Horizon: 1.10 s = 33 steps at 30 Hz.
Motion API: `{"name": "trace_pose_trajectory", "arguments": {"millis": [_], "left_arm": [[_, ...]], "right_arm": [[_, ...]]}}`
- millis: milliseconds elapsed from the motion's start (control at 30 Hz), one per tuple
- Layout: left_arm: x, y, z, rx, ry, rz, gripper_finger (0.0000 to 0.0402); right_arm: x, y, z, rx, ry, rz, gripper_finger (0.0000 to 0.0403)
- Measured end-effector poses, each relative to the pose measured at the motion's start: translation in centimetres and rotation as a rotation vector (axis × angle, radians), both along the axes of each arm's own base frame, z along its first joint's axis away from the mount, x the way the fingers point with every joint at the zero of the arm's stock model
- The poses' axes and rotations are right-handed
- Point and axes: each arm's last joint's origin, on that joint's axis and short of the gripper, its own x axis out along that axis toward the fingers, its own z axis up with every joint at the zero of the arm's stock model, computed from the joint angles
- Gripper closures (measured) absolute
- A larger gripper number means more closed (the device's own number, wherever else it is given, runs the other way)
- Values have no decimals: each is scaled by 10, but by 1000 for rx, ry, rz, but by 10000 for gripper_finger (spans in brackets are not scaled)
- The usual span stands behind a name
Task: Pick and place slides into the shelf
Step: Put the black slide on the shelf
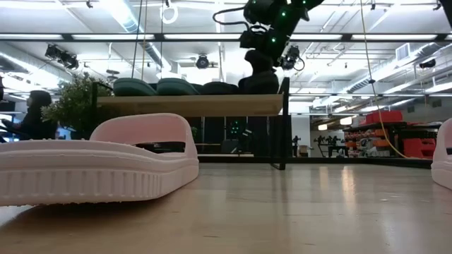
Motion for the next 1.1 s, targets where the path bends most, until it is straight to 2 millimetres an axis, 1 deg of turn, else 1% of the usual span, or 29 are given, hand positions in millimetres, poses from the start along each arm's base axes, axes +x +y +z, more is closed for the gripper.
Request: {"name": "trace_pose_trajectory", "arguments": {"millis": [133,300,400,500,600,733,967,1100], "left_arm": [[0,0,0,0,-1,0,225],[0,0,0,0,-1,0,222],[0,0,0,0,0,0,221],[0,0,0,0,0,0,223],[0,0,0,0,0,0,225],[0,0,0,0,0,0,222],[0,0,0,0,0,0,225],[0,0,0,0,0,0,223]], "right_arm": [[0,0,-2,3,20,0,280],[-1,0,-1,-10,25,-10,251],[-3,0,3,-18,12,-18,238],[-5,3,10,-51,-1,-30,235],[-8,10,18,-109,10,-48,238],[-11,23,27,-105,-15,-24,242],[-7,50,34,-118,-23,45,243],[-6,60,35,-115,-17,68,250]]}}
